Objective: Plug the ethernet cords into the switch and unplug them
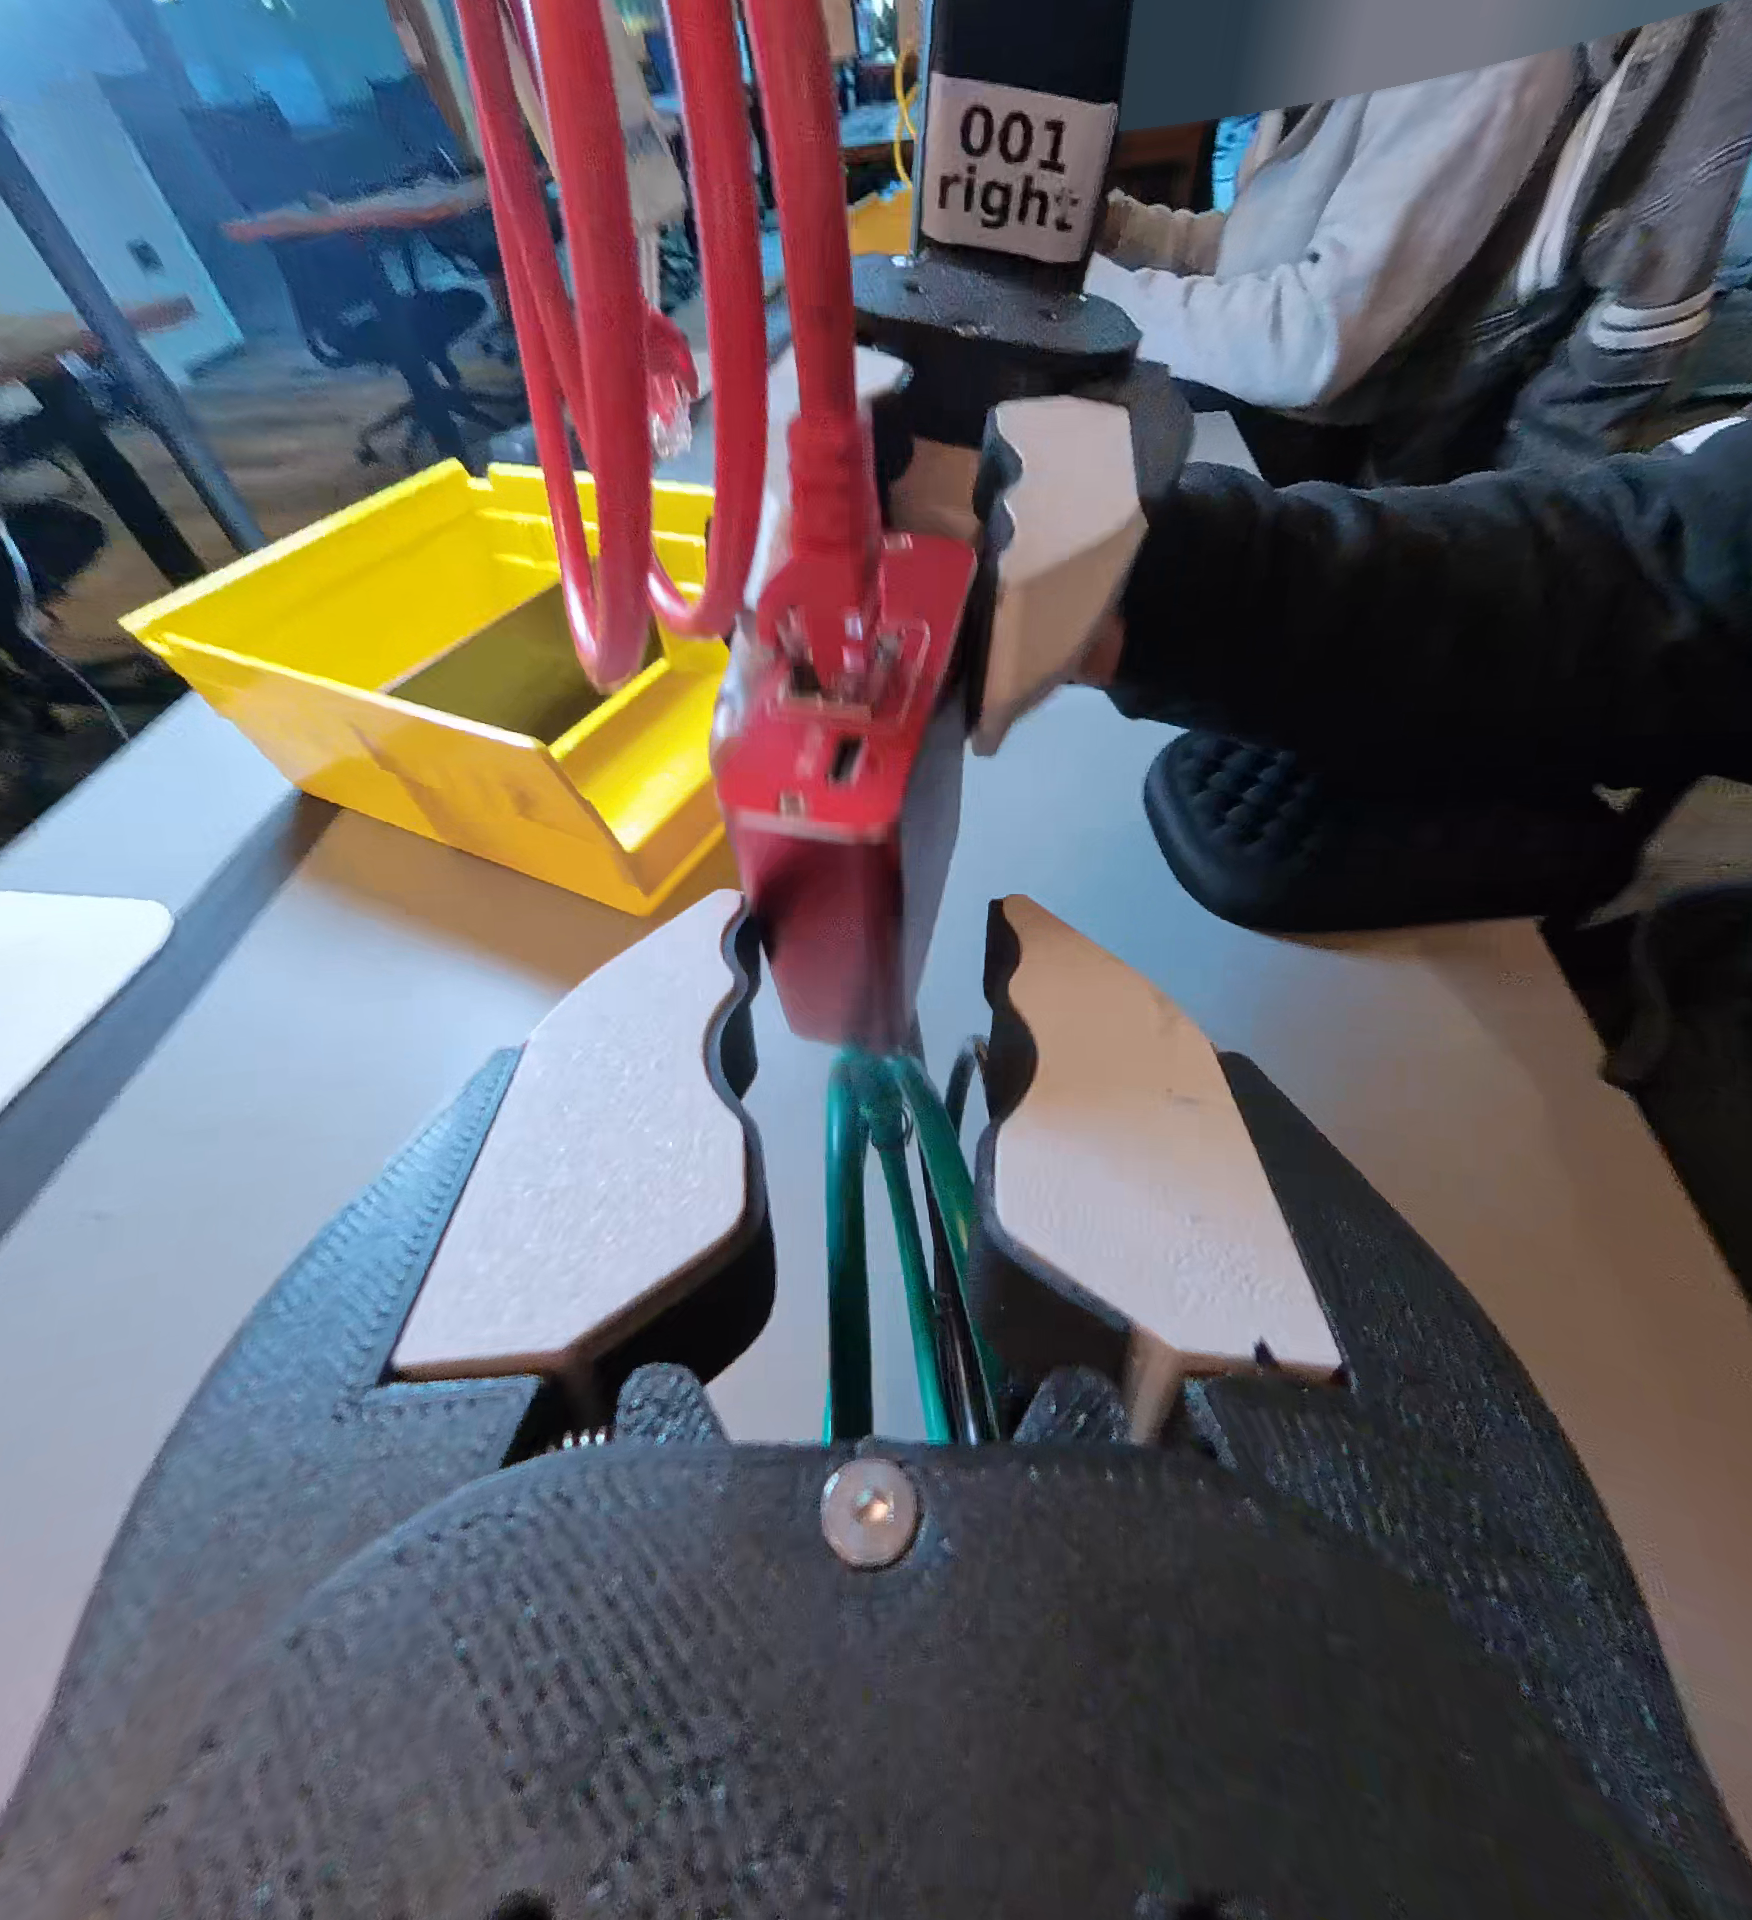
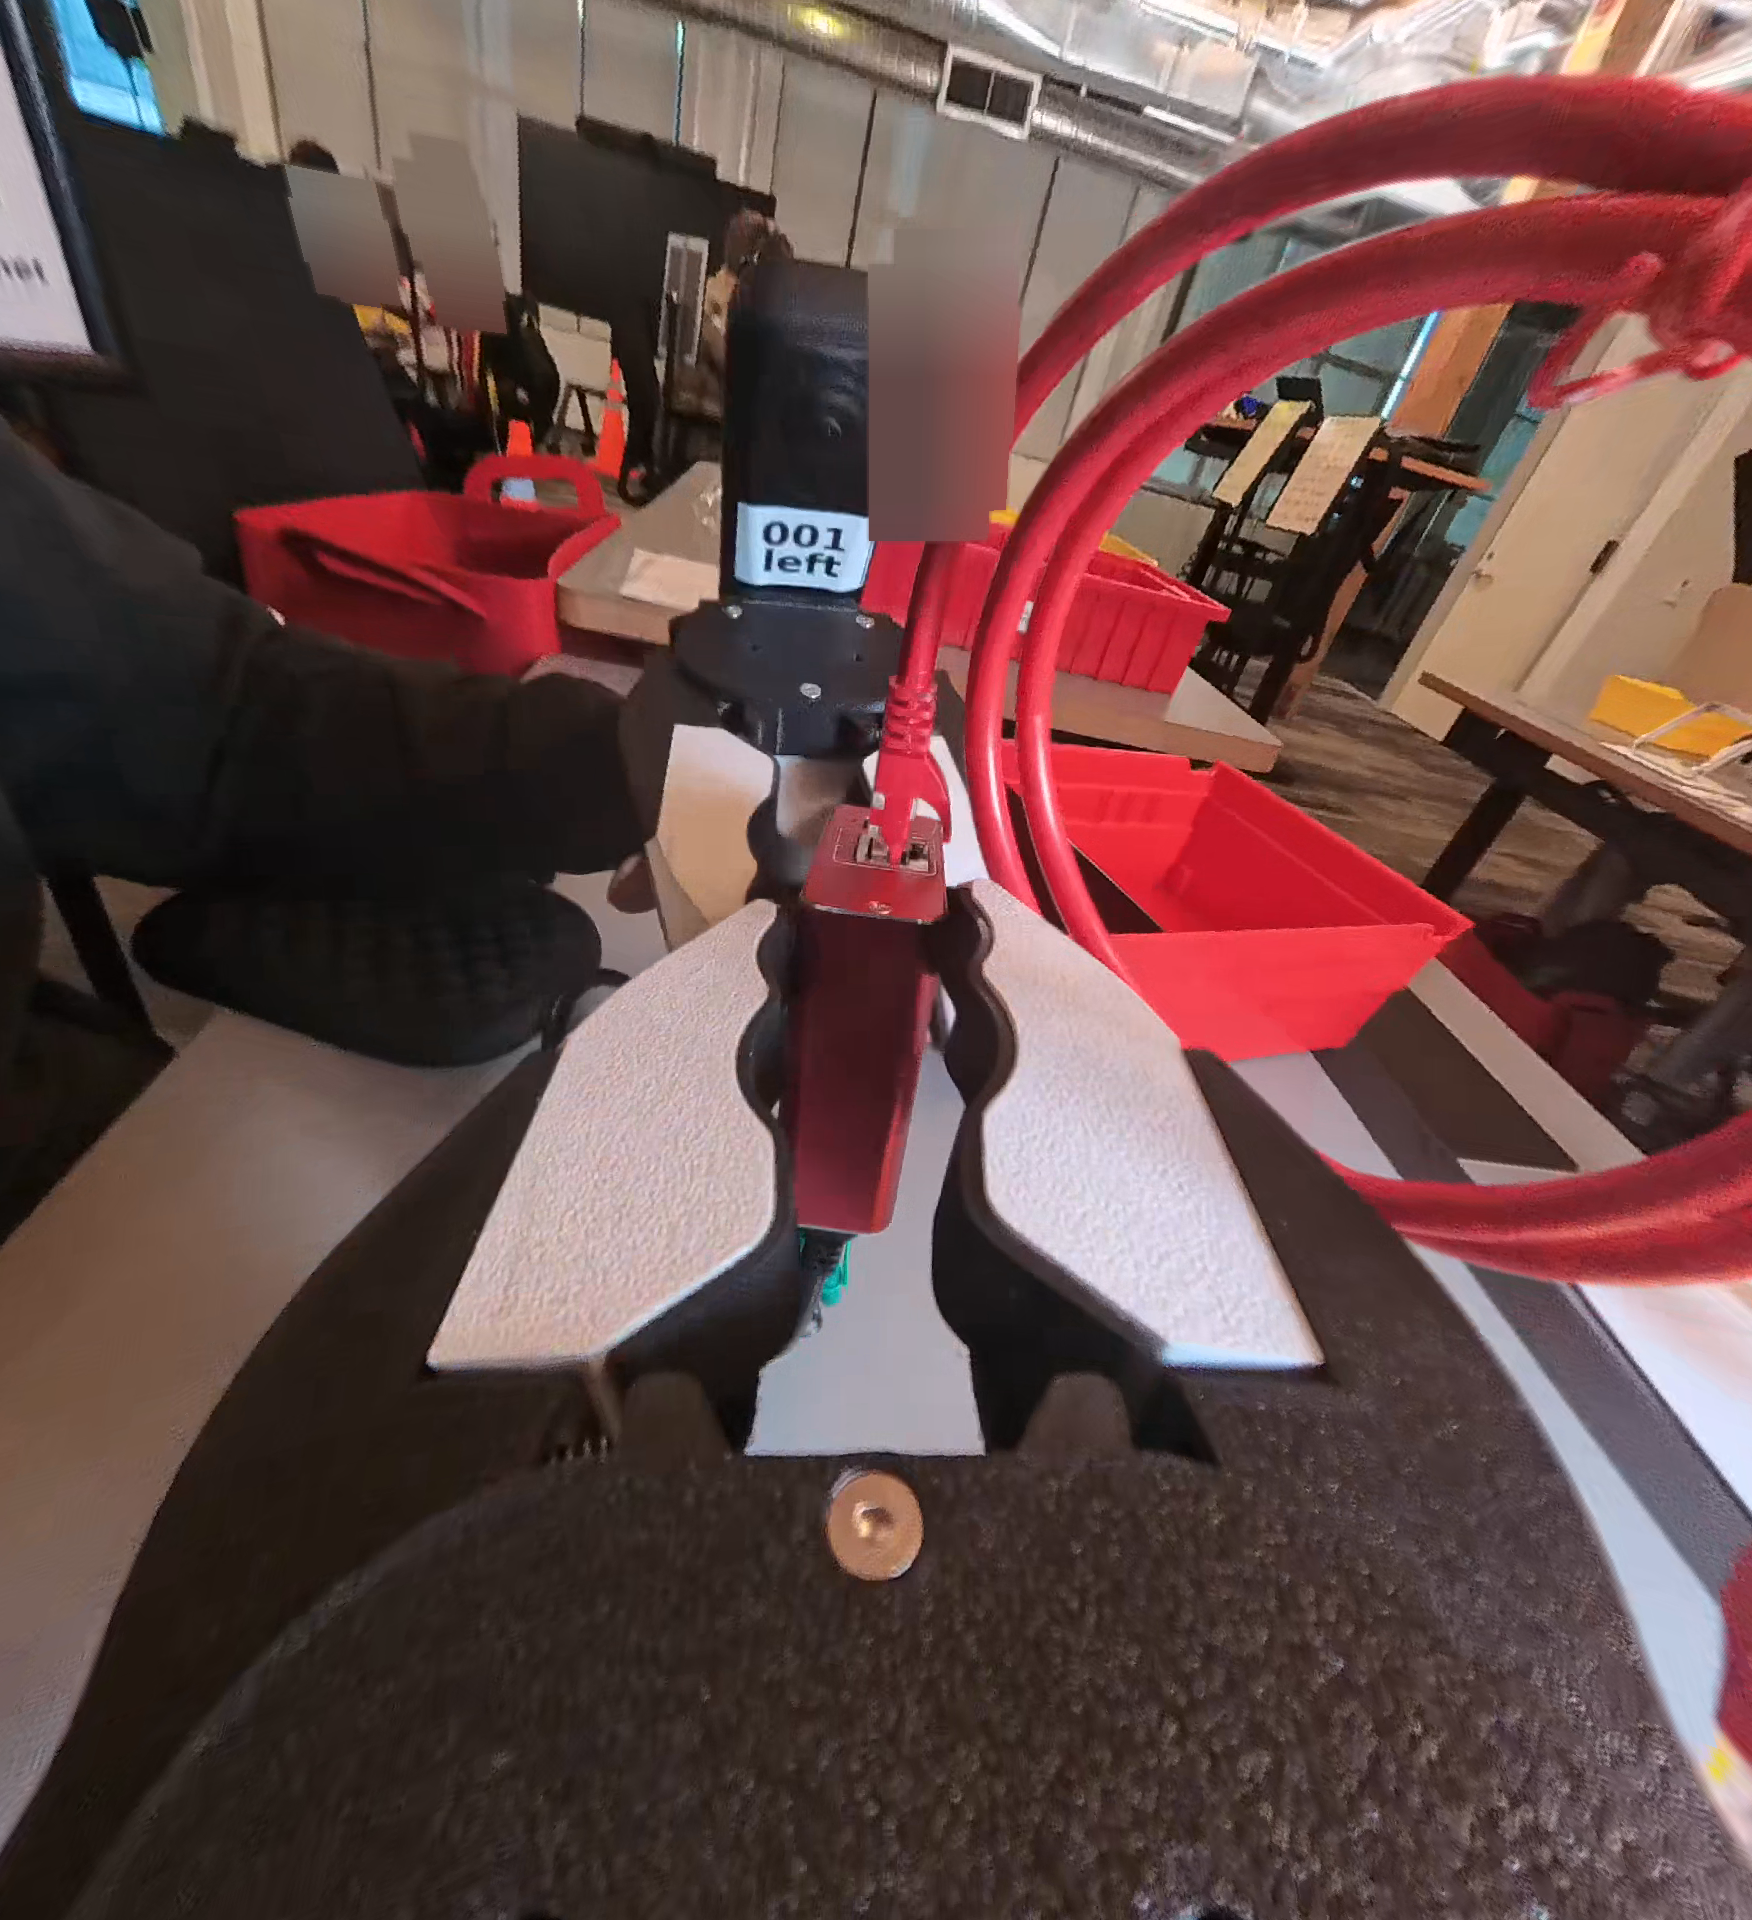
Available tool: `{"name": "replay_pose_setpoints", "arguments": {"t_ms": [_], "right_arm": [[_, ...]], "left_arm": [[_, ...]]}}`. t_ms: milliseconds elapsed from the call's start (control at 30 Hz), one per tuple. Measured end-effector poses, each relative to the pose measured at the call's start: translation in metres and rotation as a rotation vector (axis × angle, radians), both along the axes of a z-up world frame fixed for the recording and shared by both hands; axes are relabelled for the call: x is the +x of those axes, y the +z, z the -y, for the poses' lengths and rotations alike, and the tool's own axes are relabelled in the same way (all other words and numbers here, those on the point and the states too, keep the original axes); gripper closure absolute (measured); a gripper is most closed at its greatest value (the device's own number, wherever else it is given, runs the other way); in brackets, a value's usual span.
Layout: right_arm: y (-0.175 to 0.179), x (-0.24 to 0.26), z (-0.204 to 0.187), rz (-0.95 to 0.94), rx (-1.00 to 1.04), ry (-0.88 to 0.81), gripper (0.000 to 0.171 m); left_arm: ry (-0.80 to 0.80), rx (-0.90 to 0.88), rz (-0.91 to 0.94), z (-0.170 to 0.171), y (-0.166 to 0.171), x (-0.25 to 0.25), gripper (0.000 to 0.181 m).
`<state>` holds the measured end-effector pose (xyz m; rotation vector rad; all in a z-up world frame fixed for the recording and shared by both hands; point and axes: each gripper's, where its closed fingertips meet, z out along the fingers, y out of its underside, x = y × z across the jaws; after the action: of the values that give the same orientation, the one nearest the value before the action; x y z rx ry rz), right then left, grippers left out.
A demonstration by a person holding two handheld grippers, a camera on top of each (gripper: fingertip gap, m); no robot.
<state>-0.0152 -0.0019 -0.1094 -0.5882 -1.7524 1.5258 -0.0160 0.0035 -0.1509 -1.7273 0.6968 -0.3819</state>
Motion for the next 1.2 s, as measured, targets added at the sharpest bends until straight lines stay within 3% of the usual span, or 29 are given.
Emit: {"name": "replay_pose_setpoints", "arguments": {"t_ms": [167, 367, 533, 667, 900, 1067, 1200], "right_arm": [[0.006, 0.004, 0.01, -0.035, 0.071, -0.009, 0.145], [0.012, 0.008, -0.013, 0.074, 0.0, -0.092, 0.135], [0.002, 0.013, -0.044, 0.369, -0.387, -0.045, 0.12], [-0.004, 0.017, -0.03, 0.515, -0.781, 0.124, 0.119], [-0.009, 0.015, -0.015, 0.579, -0.976, 0.193, 0.12], [-0.026, 0.01, 0.005, 0.675, -1.001, 0.225, 0.133], [-0.028, 0.005, -0.004, 0.581, -0.955, 0.201, 0.137]], "left_arm": [[0.03, 0.136, -0.075, 0.0, 0.015, 0.006, 0.15], [0.19, 0.388, -0.383, 0.002, 0.036, -0.007, 0.154], [0.332, 0.626, -0.711, 0.007, 0.057, -0.016, 0.154], [0.366, 0.724, -0.945, 0.003, 0.052, -0.011, 0.155], [0.322, 0.851, -1.28, 0.0, 0.032, 0.006, 0.154], [0.262, 0.868, -1.35, 0.0, 0.015, 0.015, 0.154], [0.303, 0.7, -1.199, -0.005, 0.008, -0.001, 0.145]]}}
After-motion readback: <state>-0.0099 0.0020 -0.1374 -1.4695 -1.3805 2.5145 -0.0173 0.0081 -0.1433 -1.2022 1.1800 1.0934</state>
